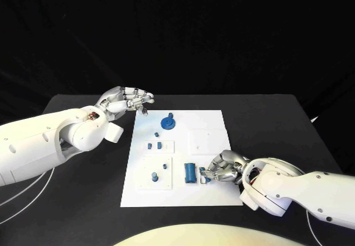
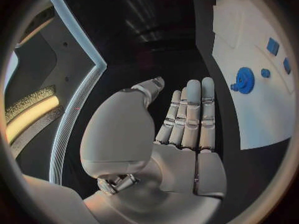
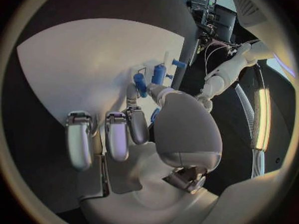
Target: Assemble the parts on the task board
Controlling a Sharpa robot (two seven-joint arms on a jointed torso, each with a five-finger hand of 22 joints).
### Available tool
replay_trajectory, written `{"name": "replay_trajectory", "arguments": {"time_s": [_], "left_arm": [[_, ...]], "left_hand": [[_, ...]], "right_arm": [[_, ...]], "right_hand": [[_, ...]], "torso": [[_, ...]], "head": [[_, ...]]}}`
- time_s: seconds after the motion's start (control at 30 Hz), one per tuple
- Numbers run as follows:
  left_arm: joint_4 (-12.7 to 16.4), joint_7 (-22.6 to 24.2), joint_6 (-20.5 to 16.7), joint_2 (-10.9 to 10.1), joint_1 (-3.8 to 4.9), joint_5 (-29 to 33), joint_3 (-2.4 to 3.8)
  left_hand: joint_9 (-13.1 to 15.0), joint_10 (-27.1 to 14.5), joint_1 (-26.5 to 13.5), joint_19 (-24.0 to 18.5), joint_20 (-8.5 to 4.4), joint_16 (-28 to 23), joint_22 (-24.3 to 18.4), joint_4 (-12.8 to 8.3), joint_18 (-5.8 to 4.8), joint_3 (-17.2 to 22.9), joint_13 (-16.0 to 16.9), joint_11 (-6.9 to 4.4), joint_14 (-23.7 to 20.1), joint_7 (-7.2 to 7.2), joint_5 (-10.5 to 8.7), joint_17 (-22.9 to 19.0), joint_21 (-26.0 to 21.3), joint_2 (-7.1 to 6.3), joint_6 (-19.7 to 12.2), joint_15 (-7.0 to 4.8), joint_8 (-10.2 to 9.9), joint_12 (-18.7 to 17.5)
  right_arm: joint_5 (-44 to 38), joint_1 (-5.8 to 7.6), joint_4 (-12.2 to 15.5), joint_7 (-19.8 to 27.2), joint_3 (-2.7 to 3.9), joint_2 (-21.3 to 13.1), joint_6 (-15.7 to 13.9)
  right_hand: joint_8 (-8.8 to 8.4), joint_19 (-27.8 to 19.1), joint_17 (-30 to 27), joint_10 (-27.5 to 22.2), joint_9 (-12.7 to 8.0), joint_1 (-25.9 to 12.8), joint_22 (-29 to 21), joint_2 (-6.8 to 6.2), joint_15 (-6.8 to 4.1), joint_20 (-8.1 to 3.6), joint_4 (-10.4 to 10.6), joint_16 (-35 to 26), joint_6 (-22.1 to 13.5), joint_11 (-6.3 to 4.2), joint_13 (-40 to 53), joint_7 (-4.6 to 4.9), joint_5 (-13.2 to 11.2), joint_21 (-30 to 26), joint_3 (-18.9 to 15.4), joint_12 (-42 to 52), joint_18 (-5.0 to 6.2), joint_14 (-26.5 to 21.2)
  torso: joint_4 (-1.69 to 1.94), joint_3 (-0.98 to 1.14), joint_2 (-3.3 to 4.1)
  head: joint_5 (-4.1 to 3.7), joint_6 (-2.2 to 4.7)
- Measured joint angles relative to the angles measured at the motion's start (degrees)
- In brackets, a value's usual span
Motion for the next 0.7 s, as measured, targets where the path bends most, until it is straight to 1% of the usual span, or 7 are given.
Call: {"name": "replay_trajectory", "arguments": {"time_s": [0.17, 0.43, 0.47, 0.53, 0.57, 0.6, 0.7], "left_arm": [[0.0, -0.01, 0.06, 0.01, 0.0, 0.0, 0.0], [-0.03, -0.03, 0.14, 0.04, 0.0, 0.0, 0.0], [-0.03, -0.04, 0.14, 0.04, 0.0, 0.0, 0.0], [-0.04, -0.04, 0.15, 0.04, 0.0, 0.0, 0.0], [-0.04, -0.04, 0.16, 0.04, 0.0, 0.0, 0.0], [-0.04, -0.04, 0.16, 0.04, 0.0, 0.0, 0.0], [-0.04, -0.05, 0.17, 0.04, 0.0, 0.0, 0.0]], "left_hand": [[0.0, 0.0, 0.0, 0.0, 0.0, 0.0, 0.0, 0.0, 0.0, 0.0, 0.0, 0.0, 0.0, 0.0, 0.0, 0.0, 0.0, 0.0, 0.0, 0.0, 0.0, 0.0], [-0.01, 0.0, 0.0, 0.0, 0.0, 0.0, 0.01, 0.0, 0.0, 0.0, -0.01, 0.0, 0.0, 0.0, 0.0, -0.01, 0.0, 0.0, 0.0, 0.0, 0.0, 0.0], [-0.01, 0.0, 0.0, 0.0, 0.0, 0.0, 0.01, 0.0, 0.0, 0.0, -0.01, 0.0, 0.0, 0.0, 0.0, -0.01, 0.0, 0.0, 0.0, 0.0, 0.0, 0.0], [-0.01, 0.0, 0.0, 0.0, 0.0, 0.0, -0.03, 0.0, 0.0, 0.0, -0.01, 0.0, 0.0, 0.0, 0.0, -0.01, 0.0, 0.0, 0.0, 0.0, 0.0, 0.0], [-0.01, 0.0, 0.0, 0.0, 0.0, 0.0, -0.04, 0.0, 0.0, 0.0, -0.01, 0.0, 0.0, 0.0, 0.0, -0.01, 0.0, 0.0, 0.0, 0.0, 0.0, -0.01], [-0.02, 0.0, 0.0, 0.0, 0.0, 0.0, -0.04, 0.0, 0.01, 0.0, -0.01, 0.0, 0.0, 0.0, 0.0, -0.01, 0.0, 0.0, 0.0, 0.0, 0.0, -0.01], [-0.02, 0.0, 0.0, 0.0, 0.0, 0.0, -0.04, 0.0, 0.0, 0.0, -0.01, -0.01, 0.0, 0.0, 0.0, -0.01, 0.0, 0.0, 0.0, 0.0, 0.0, -0.01]], "right_arm": [[-0.12, 0.0, -0.26, -0.12, 0.0, 0.38, 0.1], [-0.31, -0.03, -0.28, -0.15, 0.01, 0.51, 0.24], [-0.33, -0.03, -0.22, -0.15, 0.01, 0.51, 0.26], [-0.35, -0.05, -0.06, -0.14, 0.01, 0.51, 0.35], [-0.35, -0.07, 0.0, -0.13, 0.01, 0.51, 0.38], [-0.36, -0.08, 0.05, -0.11, 0.0, 0.49, 0.41], [-0.37, -0.1, 0.2, -0.02, 0.0, 0.34, 0.5]], "right_hand": [[0.0, 0.0, 0.0, 0.0, 0.03, -0.65, 0.0, -0.56, 0.0, 0.0, -0.04, 0.0, 0.0, 0.0, 0.0, 0.0, -0.63, -0.19, -0.32, -0.32, 0.0, 0.0], [0.0, 0.0, -0.01, -0.21, 0.06, -2.72, -0.01, -1.05, 0.0, 0.0, 0.09, 0.0, 0.19, 0.21, 0.0, 0.2, -3.35, -0.19, -1.7, -0.32, 0.0, 0.0], [0.0, 0.0, -0.01, -0.21, 0.05, -3.27, -0.01, -1.15, 0.0, 0.0, 0.12, 0.0, 0.19, 0.21, 0.0, 0.21, -2.99, -0.19, -2.11, -0.32, 0.0, 0.0], [-0.01, 0.0, -0.01, -0.21, 0.05, -4.28, -0.01, -1.65, 0.0, 0.0, 0.04, 0.0, 0.19, 0.21, -0.01, 0.21, 2.7, -0.19, -3.64, -0.32, 0.0, 0.0], [-0.01, 0.0, -0.01, -0.21, 0.07, -4.37, -0.01, -1.66, 0.0, 0.0, 0.0, 0.0, 0.19, 0.21, -0.01, 0.21, 4.4, -0.19, -4.13, -0.32, 0.0, 0.0], [-0.01, 0.0, -0.01, -0.21, 0.12, -4.37, -0.01, -1.66, 0.0, 0.0, -0.01, 0.0, 0.19, 0.21, -0.01, 0.21, 5.21, -0.19, -4.28, -0.32, 0.0, 0.0], [-0.01, 0.0, -0.01, -0.21, 0.16, -4.4, -0.01, -1.69, 0.0, 0.0, 0.1, 0.0, 0.19, 0.21, -0.01, 0.21, 5.44, -0.19, -4.74, -0.32, 0.0, 0.0]], "torso": [[0.01, 0.04, 0.0], [0.01, 0.04, 0.0], [0.01, 0.04, 0.0], [0.01, 0.04, 0.0], [0.02, 0.04, 0.0], [0.02, 0.04, 0.0], [0.04, 0.05, -0.01]], "head": [[0.01, 0.0], [-0.12, 0.01], [-0.14, -0.01], [-0.15, -0.03], [-0.15, -0.04], [-0.15, -0.04], [-0.15, -0.05]]}}
